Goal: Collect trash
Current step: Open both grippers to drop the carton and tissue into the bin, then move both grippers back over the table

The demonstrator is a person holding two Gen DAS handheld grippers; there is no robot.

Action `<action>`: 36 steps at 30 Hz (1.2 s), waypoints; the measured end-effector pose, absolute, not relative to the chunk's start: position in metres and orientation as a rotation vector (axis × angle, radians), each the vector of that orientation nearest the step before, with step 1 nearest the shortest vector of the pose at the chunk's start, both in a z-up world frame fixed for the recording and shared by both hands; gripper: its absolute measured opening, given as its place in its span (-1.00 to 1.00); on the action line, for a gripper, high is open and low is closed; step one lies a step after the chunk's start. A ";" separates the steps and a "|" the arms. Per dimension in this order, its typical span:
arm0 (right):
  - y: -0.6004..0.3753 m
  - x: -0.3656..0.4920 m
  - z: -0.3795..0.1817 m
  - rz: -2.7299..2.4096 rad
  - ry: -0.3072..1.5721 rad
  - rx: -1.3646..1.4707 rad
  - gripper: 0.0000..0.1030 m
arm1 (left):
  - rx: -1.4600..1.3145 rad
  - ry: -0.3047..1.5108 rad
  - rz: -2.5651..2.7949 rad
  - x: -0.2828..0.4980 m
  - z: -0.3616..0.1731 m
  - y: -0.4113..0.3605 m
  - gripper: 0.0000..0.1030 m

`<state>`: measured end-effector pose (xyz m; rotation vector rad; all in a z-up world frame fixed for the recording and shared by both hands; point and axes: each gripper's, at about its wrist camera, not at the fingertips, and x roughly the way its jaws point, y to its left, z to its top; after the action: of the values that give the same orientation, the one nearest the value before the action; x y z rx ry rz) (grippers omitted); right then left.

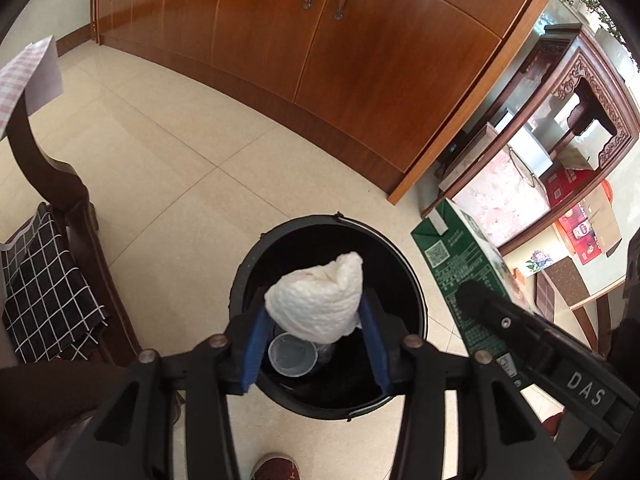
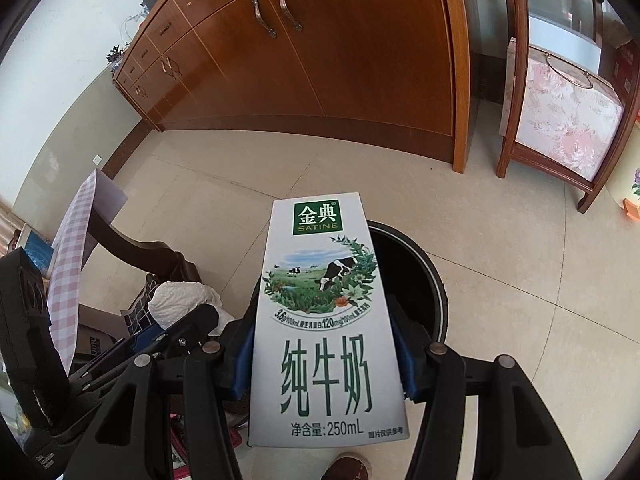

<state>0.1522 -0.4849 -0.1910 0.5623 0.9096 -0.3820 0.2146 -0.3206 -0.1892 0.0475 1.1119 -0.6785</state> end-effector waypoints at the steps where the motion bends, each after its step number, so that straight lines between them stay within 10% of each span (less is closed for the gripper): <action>1: -0.487 0.153 -0.192 -0.393 0.908 0.554 0.17 | 0.051 1.128 -0.677 0.217 -0.192 -0.324 0.26; 4: -0.494 0.154 -0.194 -0.428 0.908 0.561 0.58 | 0.036 1.139 -0.661 0.221 -0.195 -0.328 0.41; 36: -0.327 0.144 -0.060 -0.123 0.714 0.391 0.60 | -0.072 0.808 -0.334 0.178 -0.042 -0.128 0.41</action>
<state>0.1445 -0.3265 -0.0599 0.3908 0.7144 -0.1232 0.1781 -0.1278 -0.0417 -0.0719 0.8078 -0.3339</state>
